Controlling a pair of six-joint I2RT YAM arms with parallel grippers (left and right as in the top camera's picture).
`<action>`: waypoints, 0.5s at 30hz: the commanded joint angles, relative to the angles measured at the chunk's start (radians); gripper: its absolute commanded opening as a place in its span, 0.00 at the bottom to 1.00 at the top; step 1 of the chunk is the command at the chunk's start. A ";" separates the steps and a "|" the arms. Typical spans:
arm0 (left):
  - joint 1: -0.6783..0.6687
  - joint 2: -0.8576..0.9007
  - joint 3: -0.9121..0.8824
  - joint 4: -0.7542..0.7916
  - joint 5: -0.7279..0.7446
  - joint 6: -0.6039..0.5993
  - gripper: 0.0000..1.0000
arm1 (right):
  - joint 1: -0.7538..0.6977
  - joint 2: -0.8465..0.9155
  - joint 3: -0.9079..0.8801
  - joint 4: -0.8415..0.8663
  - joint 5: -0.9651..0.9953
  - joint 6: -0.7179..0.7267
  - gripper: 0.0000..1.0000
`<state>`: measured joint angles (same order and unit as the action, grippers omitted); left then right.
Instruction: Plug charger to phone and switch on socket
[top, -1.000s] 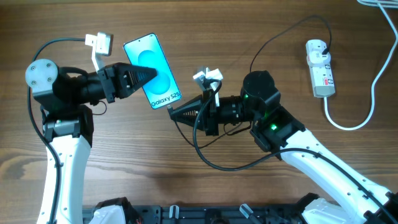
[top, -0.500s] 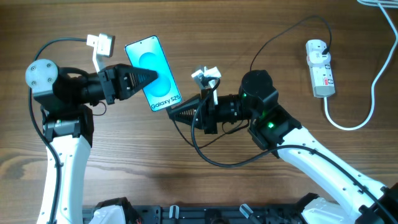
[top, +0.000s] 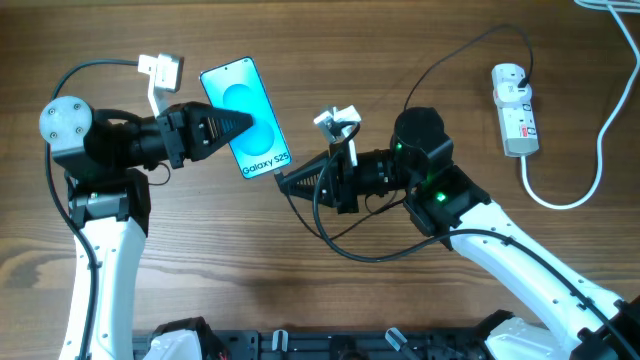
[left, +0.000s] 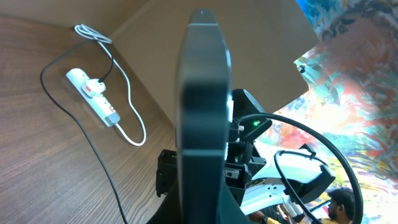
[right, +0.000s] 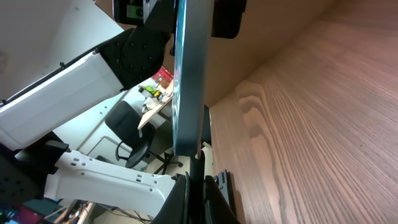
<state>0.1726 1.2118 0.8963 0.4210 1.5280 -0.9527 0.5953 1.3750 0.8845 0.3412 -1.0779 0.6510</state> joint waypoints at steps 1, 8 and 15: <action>-0.001 -0.008 0.014 0.010 0.008 0.005 0.04 | -0.001 0.002 0.003 0.018 -0.061 0.004 0.04; -0.001 -0.008 0.014 0.010 -0.004 0.002 0.04 | 0.000 0.002 0.003 0.025 -0.075 0.019 0.04; -0.001 -0.008 0.014 0.010 -0.019 0.001 0.04 | 0.001 0.012 0.003 0.056 -0.052 0.033 0.05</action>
<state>0.1726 1.2118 0.8963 0.4210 1.5242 -0.9527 0.5953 1.3750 0.8845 0.3878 -1.1255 0.6735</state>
